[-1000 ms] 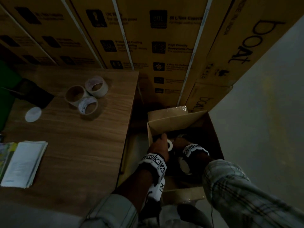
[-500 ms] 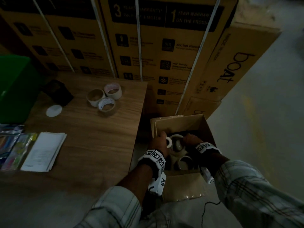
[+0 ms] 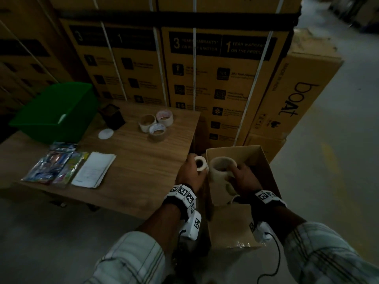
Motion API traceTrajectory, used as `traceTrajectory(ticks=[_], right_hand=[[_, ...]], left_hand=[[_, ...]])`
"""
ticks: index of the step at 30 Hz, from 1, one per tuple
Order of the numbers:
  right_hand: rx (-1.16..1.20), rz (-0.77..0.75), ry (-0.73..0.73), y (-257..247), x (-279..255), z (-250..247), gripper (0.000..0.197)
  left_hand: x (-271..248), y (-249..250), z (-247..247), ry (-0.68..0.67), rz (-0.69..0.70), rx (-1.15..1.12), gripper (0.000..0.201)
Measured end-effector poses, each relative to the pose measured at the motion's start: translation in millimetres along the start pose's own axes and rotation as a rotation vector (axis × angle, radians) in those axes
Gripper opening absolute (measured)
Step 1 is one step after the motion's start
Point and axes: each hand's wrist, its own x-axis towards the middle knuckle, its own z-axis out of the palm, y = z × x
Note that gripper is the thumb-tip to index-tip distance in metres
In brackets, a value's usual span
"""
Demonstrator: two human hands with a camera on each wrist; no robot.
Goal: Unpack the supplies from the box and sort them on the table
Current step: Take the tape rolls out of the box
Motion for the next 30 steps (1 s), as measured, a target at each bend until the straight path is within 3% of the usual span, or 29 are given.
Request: traceTrajectory(ticks=[6, 13, 21, 30], right_hand=[[0.072, -0.018, 0.024, -75, 6, -2, 0.044], [0.1, -0.073, 0.006, -159, 32, 20, 0.035], [0.014, -0.066, -0.048, -262, 68, 61, 0.043], [-0.045, 0.092, -0.044, -303, 89, 110, 0.058]], left_hand=[[-6, -25, -58, 0.103, -0.072, 0.068, 0.051], [-5, -95, -132, 0.161, -0.207, 0.157, 0.054], [14, -192, -205, 0.053, -0.247, 0.267, 0.064], [63, -243, -220, -0.06, -0.18, 0.321, 0.061]])
